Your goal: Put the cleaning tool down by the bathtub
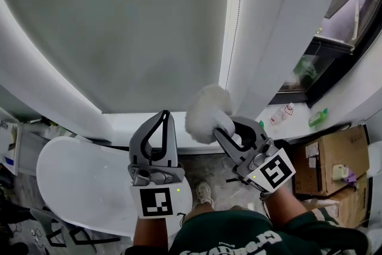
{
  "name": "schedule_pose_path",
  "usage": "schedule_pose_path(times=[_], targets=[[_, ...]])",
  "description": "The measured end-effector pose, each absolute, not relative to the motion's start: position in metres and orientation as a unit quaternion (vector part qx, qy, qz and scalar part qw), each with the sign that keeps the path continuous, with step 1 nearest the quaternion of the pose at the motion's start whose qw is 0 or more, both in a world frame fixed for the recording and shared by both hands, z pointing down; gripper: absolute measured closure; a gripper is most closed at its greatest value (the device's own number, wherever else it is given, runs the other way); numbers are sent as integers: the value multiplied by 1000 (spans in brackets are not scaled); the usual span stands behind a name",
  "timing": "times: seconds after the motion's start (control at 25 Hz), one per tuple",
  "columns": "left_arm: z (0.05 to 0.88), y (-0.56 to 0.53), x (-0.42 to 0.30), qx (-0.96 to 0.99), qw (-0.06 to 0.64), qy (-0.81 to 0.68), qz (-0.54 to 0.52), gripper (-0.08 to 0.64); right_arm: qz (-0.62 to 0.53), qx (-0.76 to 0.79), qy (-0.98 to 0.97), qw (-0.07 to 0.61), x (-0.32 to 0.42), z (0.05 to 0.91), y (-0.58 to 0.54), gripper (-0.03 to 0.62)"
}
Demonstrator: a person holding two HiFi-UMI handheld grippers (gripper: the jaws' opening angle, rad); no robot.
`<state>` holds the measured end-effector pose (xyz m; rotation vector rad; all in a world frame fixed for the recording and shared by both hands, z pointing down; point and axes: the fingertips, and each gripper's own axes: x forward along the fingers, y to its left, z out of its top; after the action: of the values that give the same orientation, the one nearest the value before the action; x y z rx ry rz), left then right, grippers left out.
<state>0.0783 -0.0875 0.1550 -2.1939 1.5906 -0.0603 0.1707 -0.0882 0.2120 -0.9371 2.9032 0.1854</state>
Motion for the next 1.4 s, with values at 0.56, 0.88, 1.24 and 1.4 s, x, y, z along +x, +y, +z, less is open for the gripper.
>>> schedule_pose_path(times=[0.56, 0.88, 1.24, 1.4], targets=[[167, -133, 42, -796, 200, 570, -24, 554, 60, -301, 951, 23, 133, 219, -131, 499], [178, -162, 27, -802, 182, 568, -16, 554, 59, -322, 945, 10, 122, 228, -155, 499], [183, -166, 32, -810, 173, 560, -1, 554, 58, -331, 942, 17, 122, 230, -162, 499], [188, -166, 33, -809, 161, 565, 2, 554, 67, -325, 943, -11, 122, 241, -159, 499]])
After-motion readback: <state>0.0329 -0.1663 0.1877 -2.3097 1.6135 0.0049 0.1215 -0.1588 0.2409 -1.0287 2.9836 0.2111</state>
